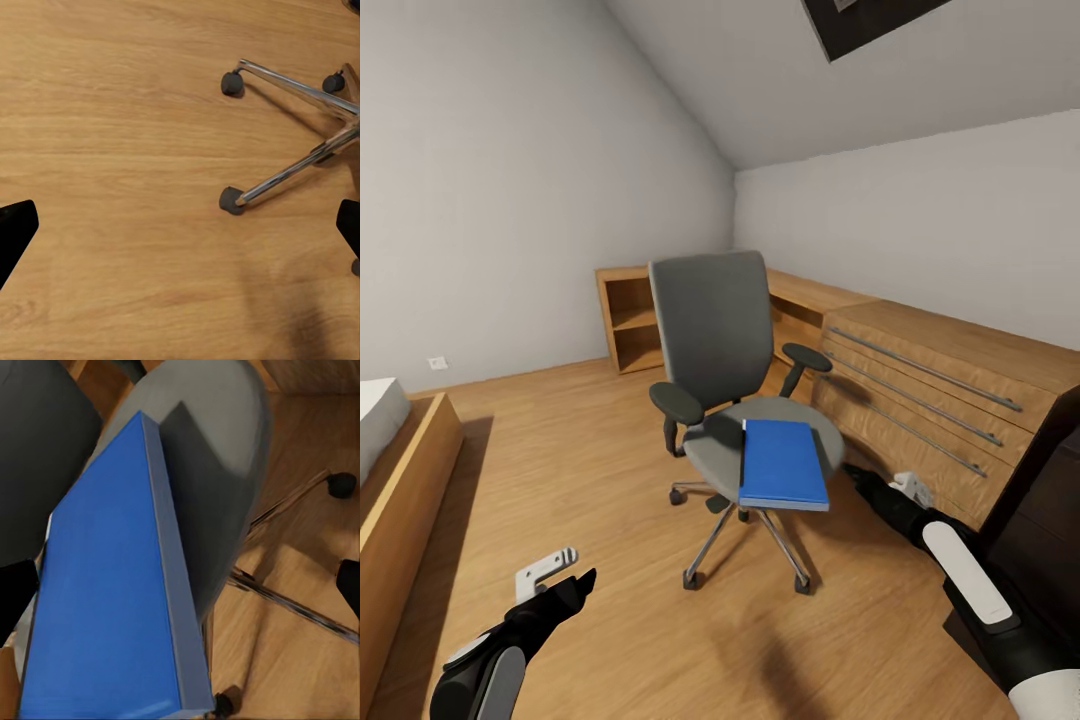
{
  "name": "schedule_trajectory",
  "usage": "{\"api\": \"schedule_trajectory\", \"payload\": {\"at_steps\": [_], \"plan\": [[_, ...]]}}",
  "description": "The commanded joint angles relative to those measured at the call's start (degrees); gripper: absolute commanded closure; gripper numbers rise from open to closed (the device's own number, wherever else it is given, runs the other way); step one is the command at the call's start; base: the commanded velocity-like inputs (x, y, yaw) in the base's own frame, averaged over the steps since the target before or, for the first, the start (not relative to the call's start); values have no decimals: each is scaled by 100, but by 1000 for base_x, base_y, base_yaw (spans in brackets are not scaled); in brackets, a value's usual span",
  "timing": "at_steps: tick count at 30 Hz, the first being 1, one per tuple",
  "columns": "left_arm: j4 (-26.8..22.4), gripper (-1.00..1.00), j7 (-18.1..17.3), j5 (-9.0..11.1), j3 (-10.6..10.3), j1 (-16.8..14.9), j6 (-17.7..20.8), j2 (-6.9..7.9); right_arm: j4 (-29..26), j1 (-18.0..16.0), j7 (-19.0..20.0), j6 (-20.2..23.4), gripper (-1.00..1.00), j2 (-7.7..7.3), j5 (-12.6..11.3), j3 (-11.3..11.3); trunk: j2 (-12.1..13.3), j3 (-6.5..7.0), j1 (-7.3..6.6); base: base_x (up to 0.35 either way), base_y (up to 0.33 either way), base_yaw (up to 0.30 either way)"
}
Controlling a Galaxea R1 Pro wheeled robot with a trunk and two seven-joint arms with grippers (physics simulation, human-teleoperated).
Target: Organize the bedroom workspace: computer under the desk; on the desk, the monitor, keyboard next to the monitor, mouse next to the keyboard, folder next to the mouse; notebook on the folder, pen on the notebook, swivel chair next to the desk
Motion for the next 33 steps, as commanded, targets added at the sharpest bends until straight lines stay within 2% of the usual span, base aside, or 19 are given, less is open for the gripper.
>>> {"api": "schedule_trajectory", "payload": {"at_steps": [1,5,6,8,9,13,15,22,33], "plan": [[-8,-100,42,61,5,-4,25,-5,-2,-4,-9,3,-100,-6,-55,12,-3,-6,-1,0,0,-2],[-8,-100,42,61,-2,-4,25,-5,123,-4,320,18,-100,-6,-66,12,-3,-6,-1,0,0,0],[-8,-100,42,61,-4,-4,25,-8,237,-4,679,31,-100,-6,-68,12,-3,-6,-1,0,0,0],[-8,-100,42,61,1,-4,25,-3,303,0,799,38,-100,-14,-79,7,-3,-6,-1,0,0,0],[-8,-100,42,61,3,-4,25,-1,326,6,836,40,-100,-22,-183,5,-3,-6,-1,0,0,0],[-8,-100,42,61,4,-4,25,-3,383,18,867,41,-100,-89,-500,5,-43,-24,21,0,0,0],[-6,-100,42,61,4,-4,25,-5,422,19,876,41,-100,-129,-559,7,-123,-60,65,0,0,0],[-8,-100,42,61,-4,-4,25,-8,469,22,921,42,-100,-176,-616,9,-404,-185,219,0,0,0],[-7,-100,42,61,-5,-4,25,-9,531,23,937,43,-100,-130,-665,39,-404,-185,219,0,0,0]]}}
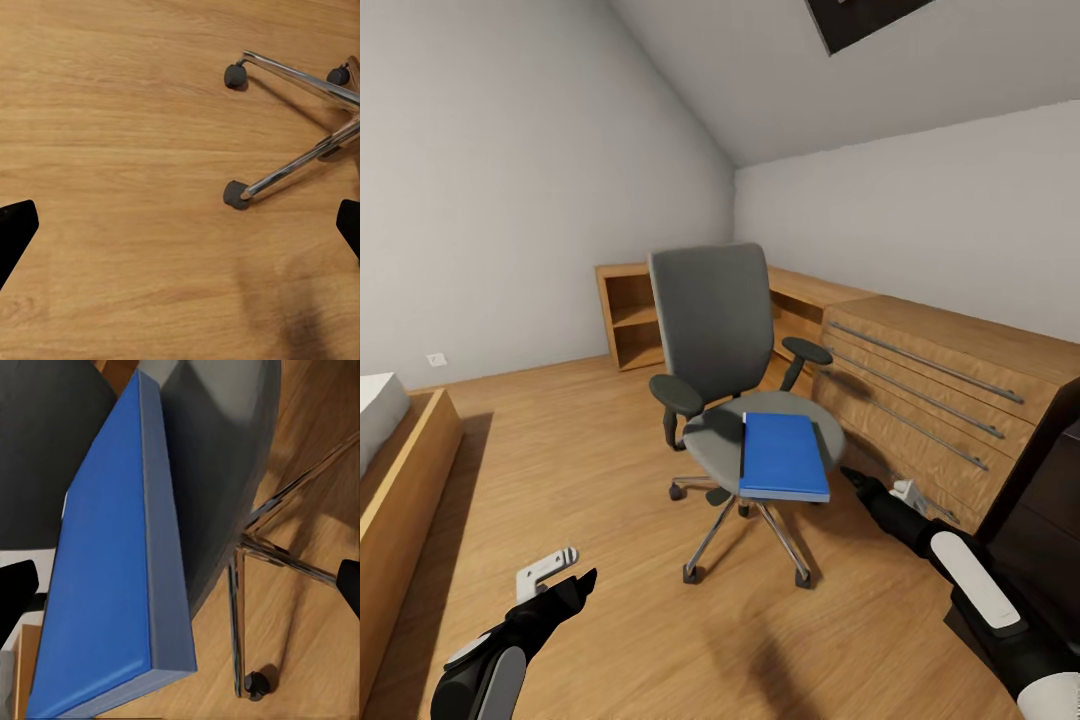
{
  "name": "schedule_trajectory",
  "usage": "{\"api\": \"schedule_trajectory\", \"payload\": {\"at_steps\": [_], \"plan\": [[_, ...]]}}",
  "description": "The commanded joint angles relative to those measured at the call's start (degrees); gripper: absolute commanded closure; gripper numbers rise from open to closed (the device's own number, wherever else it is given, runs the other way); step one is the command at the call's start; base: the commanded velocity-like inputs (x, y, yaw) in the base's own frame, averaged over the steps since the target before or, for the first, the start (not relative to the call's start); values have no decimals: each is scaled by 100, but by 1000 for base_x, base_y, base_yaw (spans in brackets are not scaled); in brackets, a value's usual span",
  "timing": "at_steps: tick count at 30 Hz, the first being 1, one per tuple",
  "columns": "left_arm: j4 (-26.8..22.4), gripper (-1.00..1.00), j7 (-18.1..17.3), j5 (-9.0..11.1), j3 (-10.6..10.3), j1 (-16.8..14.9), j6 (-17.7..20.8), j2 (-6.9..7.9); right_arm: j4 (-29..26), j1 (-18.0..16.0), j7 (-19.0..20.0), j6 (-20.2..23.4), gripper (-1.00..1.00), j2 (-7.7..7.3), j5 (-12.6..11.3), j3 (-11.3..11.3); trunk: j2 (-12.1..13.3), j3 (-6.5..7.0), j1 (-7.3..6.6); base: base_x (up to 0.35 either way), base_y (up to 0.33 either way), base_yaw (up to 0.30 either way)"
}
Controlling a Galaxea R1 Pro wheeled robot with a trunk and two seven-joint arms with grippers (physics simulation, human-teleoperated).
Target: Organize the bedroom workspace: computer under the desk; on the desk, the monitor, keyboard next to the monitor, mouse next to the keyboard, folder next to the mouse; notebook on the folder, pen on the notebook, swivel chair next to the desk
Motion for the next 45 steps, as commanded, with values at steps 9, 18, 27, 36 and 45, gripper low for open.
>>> {"api": "schedule_trajectory", "payload": {"at_steps": [9,18,27,36,45], "plan": [[-8,-100,42,61,5,-4,25,-4,293,-1,627,245,-100,58,-160,22,-3,-6,-1,0,0,0],[-8,-100,42,61,5,-4,25,-4,342,0,711,303,-100,57,-337,14,-3,-6,-1,0,0,0],[-8,-100,42,61,-2,-4,19,-10,484,2,941,453,-100,49,-487,3,-243,-113,131,0,0,0],[-8,-100,42,61,-5,-4,19,-12,498,3,972,466,-100,55,-504,17,-364,-167,196,0,0,0],[-8,-100,42,61,-11,-4,17,-13,499,4,978,467,-100,65,-511,28,-374,-345,217,0,0,0]]}}
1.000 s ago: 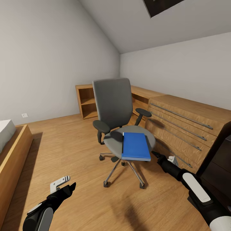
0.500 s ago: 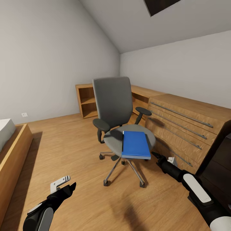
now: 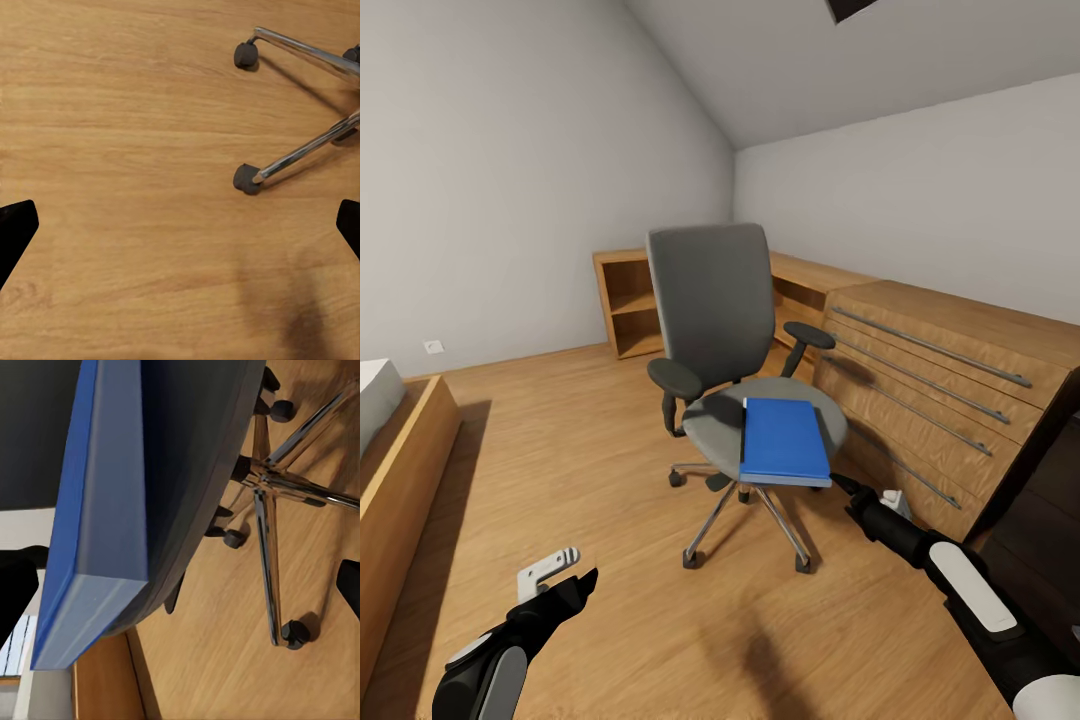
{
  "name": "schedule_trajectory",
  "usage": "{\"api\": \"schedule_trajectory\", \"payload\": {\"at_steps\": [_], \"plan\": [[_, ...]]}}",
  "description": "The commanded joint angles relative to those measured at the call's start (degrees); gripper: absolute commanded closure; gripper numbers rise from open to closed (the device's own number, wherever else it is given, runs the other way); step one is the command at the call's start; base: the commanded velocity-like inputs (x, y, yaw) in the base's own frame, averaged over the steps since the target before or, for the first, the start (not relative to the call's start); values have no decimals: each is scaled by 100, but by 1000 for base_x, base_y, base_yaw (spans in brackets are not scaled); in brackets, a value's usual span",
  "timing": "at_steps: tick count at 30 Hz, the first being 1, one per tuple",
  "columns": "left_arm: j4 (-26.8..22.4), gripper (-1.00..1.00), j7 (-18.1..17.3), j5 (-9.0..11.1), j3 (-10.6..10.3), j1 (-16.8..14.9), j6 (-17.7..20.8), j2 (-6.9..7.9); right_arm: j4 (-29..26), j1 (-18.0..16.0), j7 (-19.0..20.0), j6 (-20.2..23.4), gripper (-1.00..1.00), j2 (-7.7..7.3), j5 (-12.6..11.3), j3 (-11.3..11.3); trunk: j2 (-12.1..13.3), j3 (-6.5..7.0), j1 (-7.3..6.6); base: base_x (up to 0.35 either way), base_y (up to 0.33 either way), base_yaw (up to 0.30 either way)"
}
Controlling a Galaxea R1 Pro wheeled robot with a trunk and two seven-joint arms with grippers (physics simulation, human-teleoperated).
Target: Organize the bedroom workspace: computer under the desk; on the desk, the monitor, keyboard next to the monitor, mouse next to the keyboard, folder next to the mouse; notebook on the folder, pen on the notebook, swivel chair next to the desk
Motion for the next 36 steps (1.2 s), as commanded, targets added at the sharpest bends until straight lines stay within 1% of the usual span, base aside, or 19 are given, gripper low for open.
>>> {"api": "schedule_trajectory", "payload": {"at_steps": [1,5,11,14,16,22,29,36], "plan": [[-8,-100,42,61,5,-3,27,-4,2,-3,12,6,-100,-5,-21,10,-2,-5,-1,0,0,0],[11,-100,33,64,1,-3,32,-2,2,-4,14,6,-100,18,-18,17,-2,-5,-1,0,0,0],[34,-100,26,55,10,-3,33,18,-2,-5,23,6,-100,98,-14,26,-2,-5,-1,0,0,0],[42,-100,25,53,12,-3,34,21,-6,-3,178,39,-100,126,-13,28,-2,-5,-1,0,0,0],[43,-100,25,53,13,-3,34,22,-6,-3,291,77,-100,131,-10,28,-2,-5,-1,0,0,0],[45,-100,24,52,13,-3,26,22,-7,-5,439,115,-100,129,2,28,-2,-5,-1,0,0,0],[45,-100,21,52,13,-3,25,23,-7,-7,463,120,-100,127,5,28,-2,-5,-1,16,0,0],[45,-100,16,52,13,-3,23,23,-7,-6,465,121,-100,127,5,23,-2,-5,-1,125,0,0]]}}
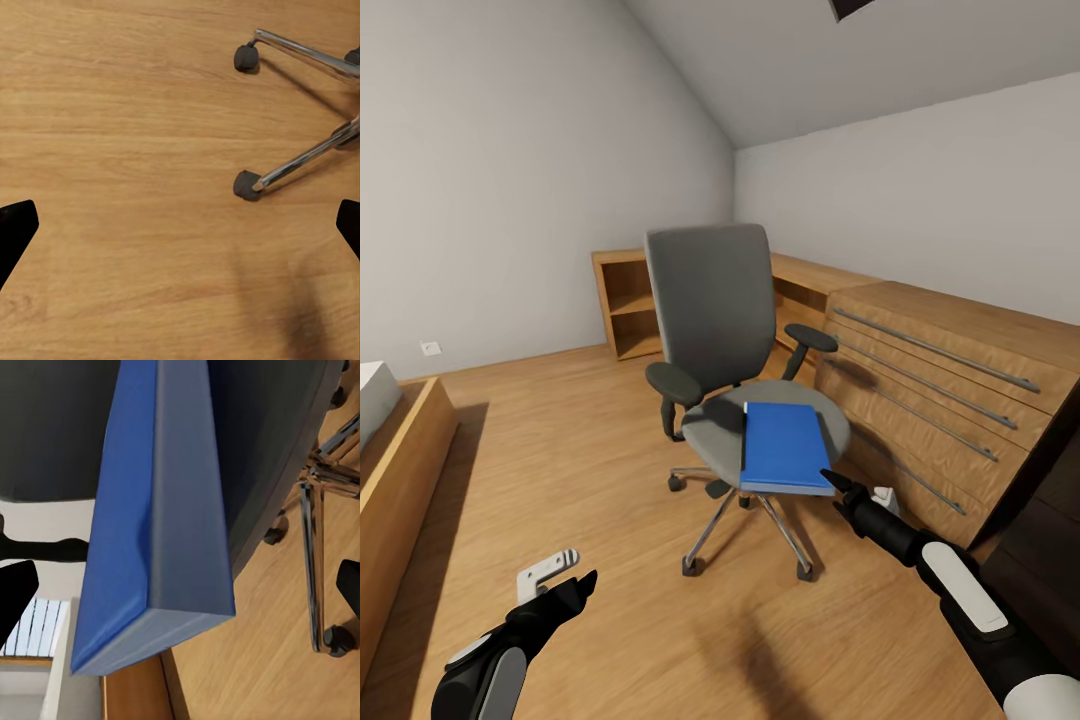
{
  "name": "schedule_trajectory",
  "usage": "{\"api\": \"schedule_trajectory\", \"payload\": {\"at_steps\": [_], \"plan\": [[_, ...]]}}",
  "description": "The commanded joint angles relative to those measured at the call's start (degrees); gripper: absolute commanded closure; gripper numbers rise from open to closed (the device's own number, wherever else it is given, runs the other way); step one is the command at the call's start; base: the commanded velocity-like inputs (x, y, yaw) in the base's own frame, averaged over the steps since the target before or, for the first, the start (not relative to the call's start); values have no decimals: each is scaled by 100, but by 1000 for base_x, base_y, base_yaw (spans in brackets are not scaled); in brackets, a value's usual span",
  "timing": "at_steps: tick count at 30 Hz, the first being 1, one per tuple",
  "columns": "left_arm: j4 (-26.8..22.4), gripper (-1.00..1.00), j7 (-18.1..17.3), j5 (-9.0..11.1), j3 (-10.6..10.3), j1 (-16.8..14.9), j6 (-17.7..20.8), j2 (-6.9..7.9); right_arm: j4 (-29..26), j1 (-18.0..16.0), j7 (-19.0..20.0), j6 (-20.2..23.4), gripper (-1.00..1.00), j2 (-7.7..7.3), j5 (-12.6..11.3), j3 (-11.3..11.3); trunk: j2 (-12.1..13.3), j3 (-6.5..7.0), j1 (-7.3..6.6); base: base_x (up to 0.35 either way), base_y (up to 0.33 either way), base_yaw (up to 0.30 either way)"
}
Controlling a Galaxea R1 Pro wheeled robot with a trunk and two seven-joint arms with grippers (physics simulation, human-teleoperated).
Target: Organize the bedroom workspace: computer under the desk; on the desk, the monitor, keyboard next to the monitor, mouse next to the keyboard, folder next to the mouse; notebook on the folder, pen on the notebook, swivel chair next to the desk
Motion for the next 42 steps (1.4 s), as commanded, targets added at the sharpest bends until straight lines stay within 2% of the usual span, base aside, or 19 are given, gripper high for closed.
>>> {"api": "schedule_trajectory", "payload": {"at_steps": [1,42], "plan": [[-7,-100,42,60,5,-3,26,-4,2,-4,8,8,-100,-5,-25,9,-2,-5,-1,35,0,0],[-7,-100,41,61,14,-3,27,-4,19,-4,6,8,-100,10,-33,39,-2,-5,-1,19,11,0]]}}
